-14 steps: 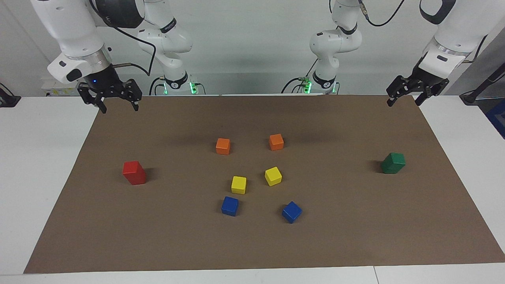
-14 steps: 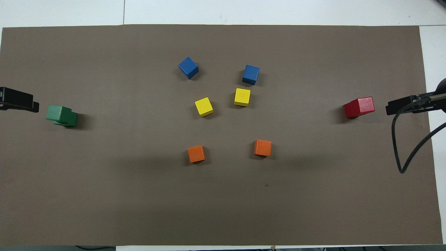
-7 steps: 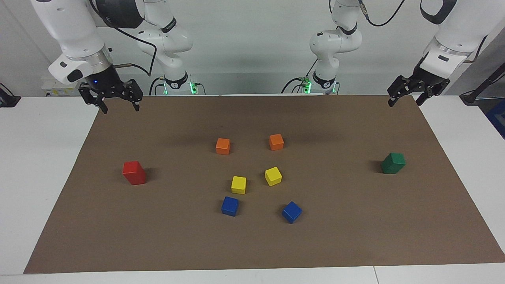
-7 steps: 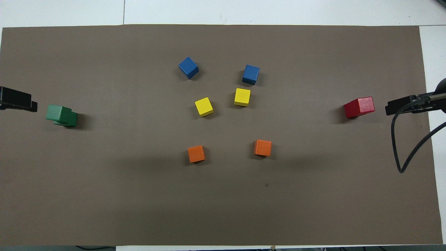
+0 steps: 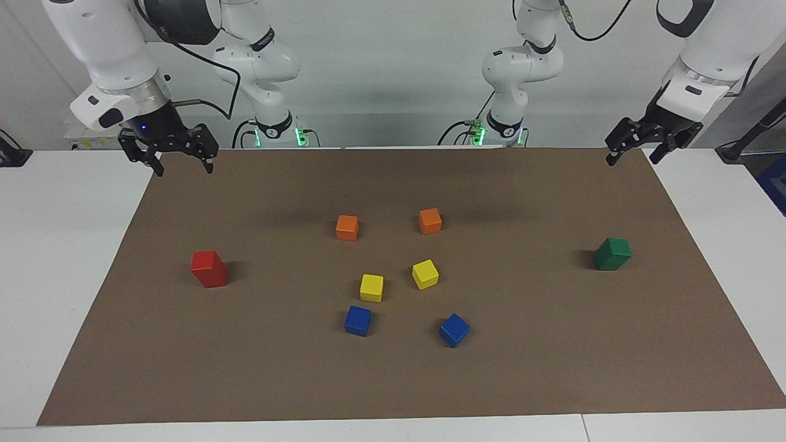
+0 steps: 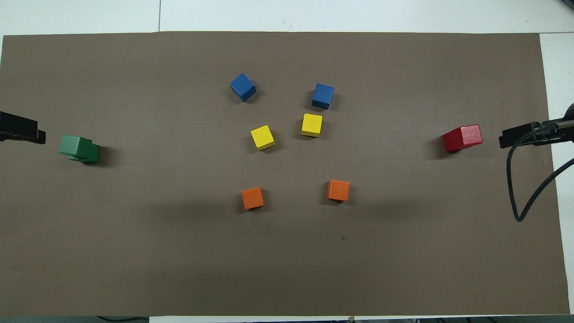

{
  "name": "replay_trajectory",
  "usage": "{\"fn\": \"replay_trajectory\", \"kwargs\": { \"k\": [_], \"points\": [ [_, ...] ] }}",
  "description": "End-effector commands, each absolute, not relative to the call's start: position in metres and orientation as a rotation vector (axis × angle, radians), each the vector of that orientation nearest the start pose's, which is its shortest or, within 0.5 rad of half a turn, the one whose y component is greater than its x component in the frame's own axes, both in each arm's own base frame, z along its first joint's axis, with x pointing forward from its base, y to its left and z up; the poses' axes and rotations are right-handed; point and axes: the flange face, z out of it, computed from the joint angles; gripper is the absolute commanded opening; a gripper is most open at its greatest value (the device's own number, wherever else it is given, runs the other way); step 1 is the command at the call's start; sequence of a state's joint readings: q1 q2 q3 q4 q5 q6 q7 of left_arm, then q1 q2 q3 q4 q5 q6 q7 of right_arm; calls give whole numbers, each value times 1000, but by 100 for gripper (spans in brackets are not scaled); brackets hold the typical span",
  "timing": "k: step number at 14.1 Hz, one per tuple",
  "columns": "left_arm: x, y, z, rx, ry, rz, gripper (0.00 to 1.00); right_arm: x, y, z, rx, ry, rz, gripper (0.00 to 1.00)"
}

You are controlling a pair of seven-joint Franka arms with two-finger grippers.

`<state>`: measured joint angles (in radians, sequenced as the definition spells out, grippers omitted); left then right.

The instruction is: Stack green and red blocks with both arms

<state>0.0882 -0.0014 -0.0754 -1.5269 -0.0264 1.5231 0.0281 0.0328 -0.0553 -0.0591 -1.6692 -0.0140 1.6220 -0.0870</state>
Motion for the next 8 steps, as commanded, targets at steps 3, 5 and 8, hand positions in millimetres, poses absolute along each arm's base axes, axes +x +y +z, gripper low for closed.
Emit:
{"fn": "replay_trajectory", "kwargs": {
  "k": [3,5,8],
  "points": [
    [543,7,646,-3158,1,-25,100,538,-12,611,-3145,-34,15,100],
    [543,6,646,-3159,1,-25,100,538,-11,612,-3145,-10,12,100],
    [543,6,646,-3159,1,-25,100,538,-11,611,-3145,-1,15,100]
  ]
}}
